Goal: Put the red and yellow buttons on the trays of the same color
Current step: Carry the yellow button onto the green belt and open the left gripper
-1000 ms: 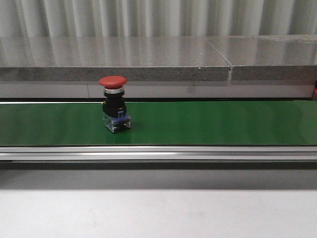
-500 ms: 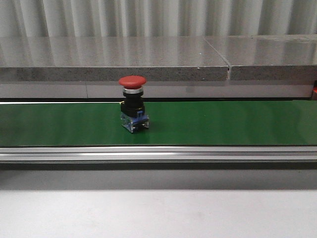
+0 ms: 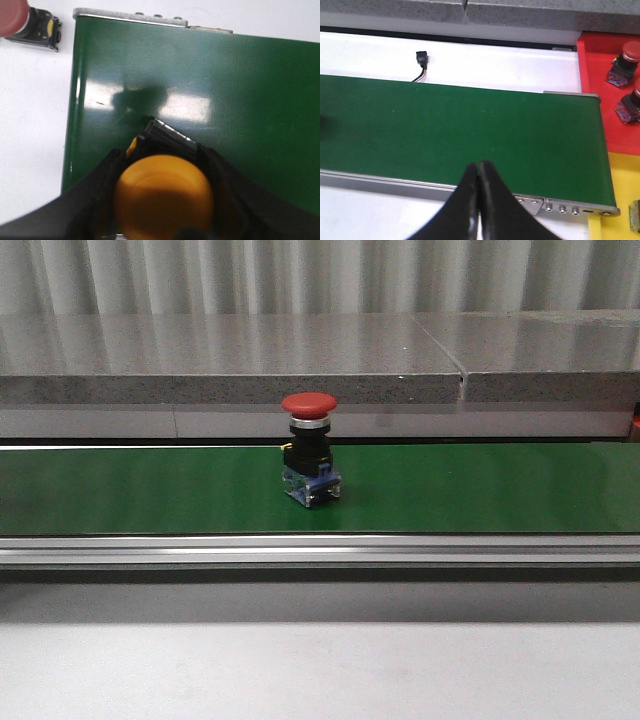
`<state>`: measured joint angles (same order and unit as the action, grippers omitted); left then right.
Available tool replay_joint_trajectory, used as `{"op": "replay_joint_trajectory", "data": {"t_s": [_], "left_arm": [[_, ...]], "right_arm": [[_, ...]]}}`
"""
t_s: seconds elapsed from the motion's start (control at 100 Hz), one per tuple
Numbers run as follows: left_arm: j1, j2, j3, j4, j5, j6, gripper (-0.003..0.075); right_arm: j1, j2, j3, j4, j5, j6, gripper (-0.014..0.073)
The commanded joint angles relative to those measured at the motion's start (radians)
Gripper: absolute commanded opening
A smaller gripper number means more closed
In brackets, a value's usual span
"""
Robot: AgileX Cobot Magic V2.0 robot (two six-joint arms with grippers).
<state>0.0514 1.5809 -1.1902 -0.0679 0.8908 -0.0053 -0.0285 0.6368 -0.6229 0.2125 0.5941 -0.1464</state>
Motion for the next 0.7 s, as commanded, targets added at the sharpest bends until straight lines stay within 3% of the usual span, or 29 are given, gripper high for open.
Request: {"op": "replay_joint_trajectory", "data": {"t_s": [0.0, 0.07, 0.16, 0.4, 0.69], "left_arm": [[-0.006, -0.039, -0.022, -0.016, -0.027, -0.003, 0.0416], [-0.006, -0.039, -0.022, -0.016, -0.023, -0.001, 0.0519], [-0.006, -0.039, -0.022, -0.018, -0.021, 0.005, 0.0585], [-0.006, -0.048, -0.051, -0.151, -0.021, 0.129, 0.0587], [-0.03, -0.13, -0.066, -0.165, -0.023, 0.154, 0.0587]], "right_arm": [[0.001, -0.002, -0.023, 0.005, -0.062, -0.01, -0.0116], [0.001, -0.002, -0.023, 0.005, -0.062, -0.01, -0.0116], [0.001, -0.002, -0.023, 0.005, -0.062, -0.01, -0.0116], [0.001, -0.002, -0.023, 0.005, -0.062, -0.01, -0.0116], [0.001, -0.002, -0.023, 0.005, -0.062, -0.01, -0.0116]]}}
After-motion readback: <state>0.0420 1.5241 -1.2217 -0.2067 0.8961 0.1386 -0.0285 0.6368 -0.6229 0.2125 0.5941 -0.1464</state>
